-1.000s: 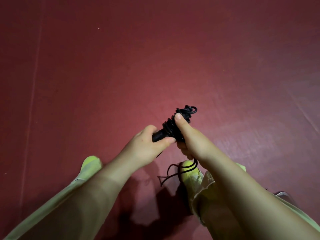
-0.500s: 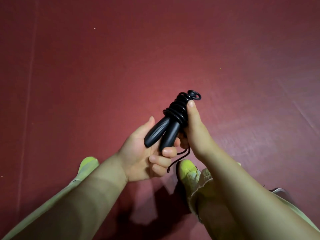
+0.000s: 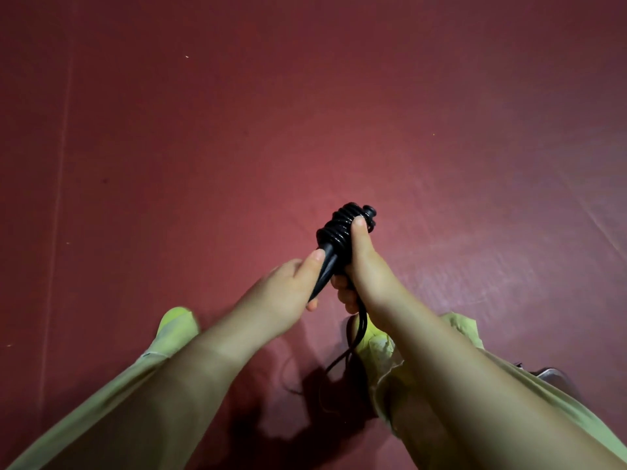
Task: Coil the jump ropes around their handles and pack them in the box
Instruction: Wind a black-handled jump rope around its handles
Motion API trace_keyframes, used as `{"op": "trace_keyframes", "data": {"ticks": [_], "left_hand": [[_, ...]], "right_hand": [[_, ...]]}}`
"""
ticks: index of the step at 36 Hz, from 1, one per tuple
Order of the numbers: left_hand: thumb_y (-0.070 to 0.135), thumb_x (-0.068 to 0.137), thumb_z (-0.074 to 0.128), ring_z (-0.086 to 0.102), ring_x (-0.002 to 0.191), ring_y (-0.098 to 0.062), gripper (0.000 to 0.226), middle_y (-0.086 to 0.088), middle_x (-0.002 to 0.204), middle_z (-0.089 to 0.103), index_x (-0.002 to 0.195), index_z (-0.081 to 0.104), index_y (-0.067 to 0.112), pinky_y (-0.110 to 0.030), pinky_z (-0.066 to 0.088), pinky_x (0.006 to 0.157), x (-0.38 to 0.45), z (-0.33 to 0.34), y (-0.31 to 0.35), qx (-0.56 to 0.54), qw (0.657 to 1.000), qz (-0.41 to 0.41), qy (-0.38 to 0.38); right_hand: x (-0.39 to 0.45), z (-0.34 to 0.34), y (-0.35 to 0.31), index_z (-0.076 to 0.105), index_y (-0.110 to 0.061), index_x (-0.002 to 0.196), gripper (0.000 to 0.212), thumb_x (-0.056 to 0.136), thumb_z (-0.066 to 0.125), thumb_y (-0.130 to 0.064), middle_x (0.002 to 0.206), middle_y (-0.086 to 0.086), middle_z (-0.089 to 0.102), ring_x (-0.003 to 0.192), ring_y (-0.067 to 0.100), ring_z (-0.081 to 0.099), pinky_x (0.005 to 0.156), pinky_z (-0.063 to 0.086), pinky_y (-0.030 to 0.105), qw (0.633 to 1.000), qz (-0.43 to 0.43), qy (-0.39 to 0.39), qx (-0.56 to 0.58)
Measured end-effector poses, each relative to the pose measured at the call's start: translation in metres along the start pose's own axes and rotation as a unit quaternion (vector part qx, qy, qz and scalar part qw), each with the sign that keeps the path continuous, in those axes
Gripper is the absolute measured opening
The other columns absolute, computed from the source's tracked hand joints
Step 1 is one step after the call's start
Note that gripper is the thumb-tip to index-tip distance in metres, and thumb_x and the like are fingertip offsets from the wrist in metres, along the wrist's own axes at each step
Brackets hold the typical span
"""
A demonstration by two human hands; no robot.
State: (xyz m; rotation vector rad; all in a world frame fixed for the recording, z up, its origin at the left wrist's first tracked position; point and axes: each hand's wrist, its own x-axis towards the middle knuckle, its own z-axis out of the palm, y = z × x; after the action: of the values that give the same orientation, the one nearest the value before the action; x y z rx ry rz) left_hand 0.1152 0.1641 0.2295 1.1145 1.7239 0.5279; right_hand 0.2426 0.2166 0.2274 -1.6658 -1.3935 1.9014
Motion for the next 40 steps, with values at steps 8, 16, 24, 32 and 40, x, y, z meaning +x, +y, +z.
{"op": "trace_keyframes", "data": {"ticks": [8, 16, 24, 32, 40], "left_hand": [[0.067, 0.083, 0.027, 0.055, 0.089, -0.03, 0.051, -0.002, 0.087, 0.057, 0.091, 0.045, 0.02, -0.039, 0.043, 0.075, -0.003, 0.0, 0.0, 0.198, 0.979, 0.03, 0.046], [0.058, 0.054, 0.08, 0.065, 0.061, -0.014, 0.064, -0.008, 0.079, 0.07, 0.094, 0.07, 0.01, -0.022, 0.049, 0.05, -0.005, -0.012, -0.004, -0.364, 0.878, -0.06, -0.306], [0.037, 0.074, 0.07, 0.049, 0.04, -0.01, 0.026, -0.008, 0.058, 0.063, 0.076, 0.062, 0.011, -0.02, 0.042, 0.042, -0.014, -0.009, 0.008, -0.376, 0.894, -0.081, -0.228], [0.036, 0.071, 0.068, 0.045, 0.043, -0.009, 0.034, -0.012, 0.064, 0.068, 0.086, 0.059, 0.007, -0.023, 0.044, 0.048, -0.012, -0.006, 0.008, -0.252, 0.954, -0.032, -0.157], [0.062, 0.06, 0.064, 0.061, 0.059, -0.024, 0.044, -0.003, 0.069, 0.069, 0.074, 0.06, 0.02, -0.043, 0.052, 0.063, 0.0, -0.006, -0.007, 0.031, 0.999, 0.023, -0.012]], "right_hand": [[-0.004, -0.003, 0.0, 0.035, -0.025, 0.058, 0.059, 0.086, 0.034, -0.076, 0.051, -0.009, 0.027, 0.042, 0.009, 0.023, 0.047, 0.02, 0.028, 0.998, -0.009, 0.001, -0.055], [-0.009, -0.011, -0.009, 0.044, -0.014, 0.068, 0.058, 0.063, 0.044, -0.071, 0.048, -0.005, 0.034, 0.042, 0.011, 0.026, 0.044, 0.019, 0.025, 0.995, -0.06, -0.059, 0.06], [-0.016, -0.022, -0.016, 0.034, -0.017, 0.062, 0.059, 0.085, 0.033, -0.071, 0.05, -0.009, 0.03, 0.044, 0.009, 0.019, 0.047, 0.013, 0.027, 0.986, -0.082, -0.146, 0.018], [-0.018, -0.026, -0.016, 0.037, -0.018, 0.065, 0.049, 0.079, 0.035, -0.066, 0.049, -0.013, 0.03, 0.045, 0.007, 0.017, 0.048, 0.01, 0.027, 0.985, -0.066, -0.16, -0.009], [-0.01, -0.026, -0.007, 0.042, -0.017, 0.069, 0.046, 0.098, 0.038, -0.052, 0.055, -0.007, 0.033, 0.046, 0.009, 0.021, 0.045, 0.016, 0.023, 0.992, -0.027, -0.119, -0.032]]}}
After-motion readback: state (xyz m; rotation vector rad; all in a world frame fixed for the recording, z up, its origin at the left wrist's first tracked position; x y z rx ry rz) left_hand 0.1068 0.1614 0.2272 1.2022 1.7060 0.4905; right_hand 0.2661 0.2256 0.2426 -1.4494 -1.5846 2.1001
